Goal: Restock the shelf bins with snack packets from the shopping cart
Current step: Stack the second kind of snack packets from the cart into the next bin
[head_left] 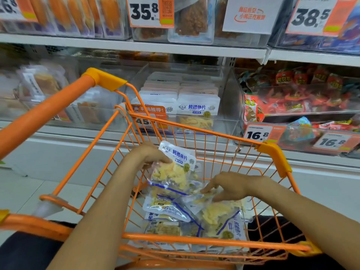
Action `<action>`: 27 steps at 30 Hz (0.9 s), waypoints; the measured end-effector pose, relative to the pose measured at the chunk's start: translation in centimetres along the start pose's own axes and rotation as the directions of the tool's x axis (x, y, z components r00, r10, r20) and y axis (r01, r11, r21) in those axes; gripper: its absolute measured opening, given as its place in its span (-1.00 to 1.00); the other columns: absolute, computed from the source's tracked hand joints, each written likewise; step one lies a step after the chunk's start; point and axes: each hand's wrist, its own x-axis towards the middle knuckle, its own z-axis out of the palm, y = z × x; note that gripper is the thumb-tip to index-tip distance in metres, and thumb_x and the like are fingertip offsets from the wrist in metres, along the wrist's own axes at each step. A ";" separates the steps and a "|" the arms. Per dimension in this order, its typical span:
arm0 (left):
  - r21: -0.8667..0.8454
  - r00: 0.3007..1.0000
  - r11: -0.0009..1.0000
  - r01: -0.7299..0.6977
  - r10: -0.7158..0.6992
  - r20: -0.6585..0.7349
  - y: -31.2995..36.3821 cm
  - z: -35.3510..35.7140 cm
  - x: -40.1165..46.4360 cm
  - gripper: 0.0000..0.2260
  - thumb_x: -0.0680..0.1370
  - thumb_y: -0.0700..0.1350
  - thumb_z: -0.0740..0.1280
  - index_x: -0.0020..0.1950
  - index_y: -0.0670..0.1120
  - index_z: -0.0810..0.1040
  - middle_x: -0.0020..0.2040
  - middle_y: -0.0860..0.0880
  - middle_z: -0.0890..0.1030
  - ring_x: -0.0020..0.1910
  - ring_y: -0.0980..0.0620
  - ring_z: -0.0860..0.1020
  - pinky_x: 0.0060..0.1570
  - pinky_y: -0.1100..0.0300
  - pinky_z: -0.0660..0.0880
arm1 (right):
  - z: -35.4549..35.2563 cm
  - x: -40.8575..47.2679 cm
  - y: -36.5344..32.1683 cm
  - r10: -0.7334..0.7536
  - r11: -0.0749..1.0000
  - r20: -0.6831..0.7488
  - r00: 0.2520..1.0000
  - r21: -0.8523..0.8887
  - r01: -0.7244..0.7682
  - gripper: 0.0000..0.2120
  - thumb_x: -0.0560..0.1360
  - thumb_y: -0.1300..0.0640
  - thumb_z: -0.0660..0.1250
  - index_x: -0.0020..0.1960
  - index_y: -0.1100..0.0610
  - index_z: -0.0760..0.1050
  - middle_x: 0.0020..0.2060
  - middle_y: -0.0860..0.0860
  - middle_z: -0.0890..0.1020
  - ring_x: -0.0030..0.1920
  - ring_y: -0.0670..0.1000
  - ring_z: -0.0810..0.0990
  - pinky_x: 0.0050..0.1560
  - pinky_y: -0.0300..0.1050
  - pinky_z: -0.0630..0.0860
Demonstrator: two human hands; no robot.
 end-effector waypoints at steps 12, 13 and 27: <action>-0.213 0.974 0.977 0.005 0.044 0.224 -0.1 -0.7 -0.9 -0.77 0.55 -0.08 0.36 0.18 -0.10 0.60 0.10 -0.07 0.67 -0.11 0.00 0.63 -0.15 0.12 0.61 | -1.9 0.7 -2.0 0.173 0.829 -0.629 0.758 0.508 0.233 -0.80 0.39 0.01 0.49 -0.11 -0.04 0.48 0.09 -0.03 0.44 0.07 -0.08 0.47 -0.04 -0.50 0.32; -0.233 0.971 0.972 -0.009 0.064 0.230 0.0 -1.1 -1.0 -0.77 0.53 -0.09 0.37 0.16 -0.11 0.62 0.08 -0.06 0.68 -0.11 -0.01 0.64 -0.14 0.12 0.62 | -2.1 0.5 -2.2 0.179 0.813 -0.645 0.743 0.523 0.258 -0.79 0.38 0.03 0.50 -0.09 -0.01 0.49 0.12 -0.02 0.43 0.10 -0.09 0.46 -0.01 -0.54 0.30; -0.382 0.948 0.887 -0.260 0.311 0.076 1.6 -1.8 -3.3 -0.82 0.55 -0.16 0.28 -0.21 -0.05 0.62 -0.32 0.06 0.65 -0.35 0.06 0.58 -0.14 0.17 0.46 | -3.4 -1.2 -3.4 0.464 0.285 -0.516 0.720 0.857 0.430 -0.56 0.27 0.15 0.58 0.05 0.13 0.45 0.02 0.06 0.61 -0.24 -0.10 0.67 -0.23 -0.22 0.61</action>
